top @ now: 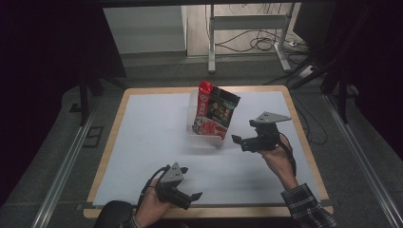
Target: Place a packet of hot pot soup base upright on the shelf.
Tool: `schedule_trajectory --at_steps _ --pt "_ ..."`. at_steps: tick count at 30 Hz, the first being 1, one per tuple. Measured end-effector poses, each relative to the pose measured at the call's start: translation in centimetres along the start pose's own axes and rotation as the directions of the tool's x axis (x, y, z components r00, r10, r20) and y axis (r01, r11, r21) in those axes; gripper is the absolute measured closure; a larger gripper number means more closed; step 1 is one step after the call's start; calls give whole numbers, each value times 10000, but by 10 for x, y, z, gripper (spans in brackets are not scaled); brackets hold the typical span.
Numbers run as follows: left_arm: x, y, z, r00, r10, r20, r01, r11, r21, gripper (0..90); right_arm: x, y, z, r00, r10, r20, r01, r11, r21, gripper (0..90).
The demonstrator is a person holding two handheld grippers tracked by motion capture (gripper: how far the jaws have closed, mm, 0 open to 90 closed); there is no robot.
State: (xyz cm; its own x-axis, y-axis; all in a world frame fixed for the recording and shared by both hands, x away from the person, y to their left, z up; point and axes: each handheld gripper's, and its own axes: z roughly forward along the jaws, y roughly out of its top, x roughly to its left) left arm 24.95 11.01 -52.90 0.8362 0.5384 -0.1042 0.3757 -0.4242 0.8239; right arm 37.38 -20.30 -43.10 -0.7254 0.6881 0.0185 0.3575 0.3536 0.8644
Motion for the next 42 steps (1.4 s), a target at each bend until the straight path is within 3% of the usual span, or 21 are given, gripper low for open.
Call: schedule_trajectory --at_steps 12,24,42 --pt "0 0 0 10000 2 -48 -2 10000 60 2 -2 -17 -10 9998 -5 218 -3 9994 333 62" --pt "1 0 -1 10000 -63 -36 63 10000 62 3 3 -27 -29 9997 -209 113 203 9985 499 41" --pt "0 1 -1 10000 -75 -5 75 9997 220 8 3 -52 -62 9970 -123 764 82 9985 536 13"
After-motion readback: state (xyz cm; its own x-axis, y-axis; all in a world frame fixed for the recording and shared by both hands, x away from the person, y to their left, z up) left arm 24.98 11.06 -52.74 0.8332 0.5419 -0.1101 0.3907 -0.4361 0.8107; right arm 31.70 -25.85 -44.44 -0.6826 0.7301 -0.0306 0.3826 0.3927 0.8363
